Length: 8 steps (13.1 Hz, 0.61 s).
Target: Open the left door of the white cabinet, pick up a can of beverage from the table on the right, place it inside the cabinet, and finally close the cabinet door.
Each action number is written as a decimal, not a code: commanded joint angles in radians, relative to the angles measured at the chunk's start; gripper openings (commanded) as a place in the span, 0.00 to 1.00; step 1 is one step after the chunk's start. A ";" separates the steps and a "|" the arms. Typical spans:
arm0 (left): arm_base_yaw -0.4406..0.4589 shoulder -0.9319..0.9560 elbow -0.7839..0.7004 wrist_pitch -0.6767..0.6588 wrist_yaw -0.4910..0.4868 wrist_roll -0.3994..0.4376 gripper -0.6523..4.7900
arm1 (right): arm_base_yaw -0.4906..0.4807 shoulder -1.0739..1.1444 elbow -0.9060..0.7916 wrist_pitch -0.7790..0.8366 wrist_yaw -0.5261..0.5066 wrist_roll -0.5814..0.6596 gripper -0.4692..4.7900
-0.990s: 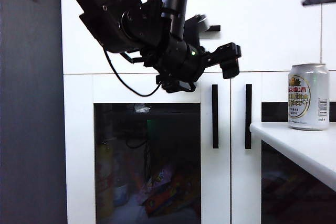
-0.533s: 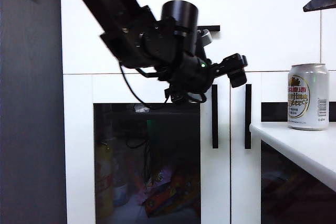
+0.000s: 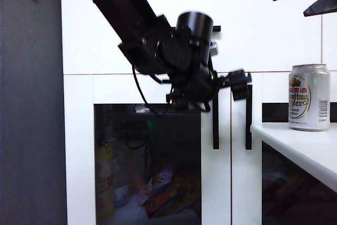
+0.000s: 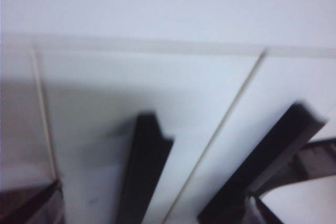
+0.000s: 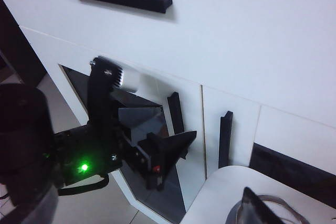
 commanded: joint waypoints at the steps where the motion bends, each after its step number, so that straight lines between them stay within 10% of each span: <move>1: 0.006 -0.001 0.005 0.008 -0.016 0.004 1.00 | 0.000 -0.003 0.003 0.010 -0.004 -0.010 1.00; 8: 0.003 -0.001 0.005 0.042 -0.009 -0.003 0.93 | 0.000 -0.003 0.003 -0.010 0.003 -0.037 1.00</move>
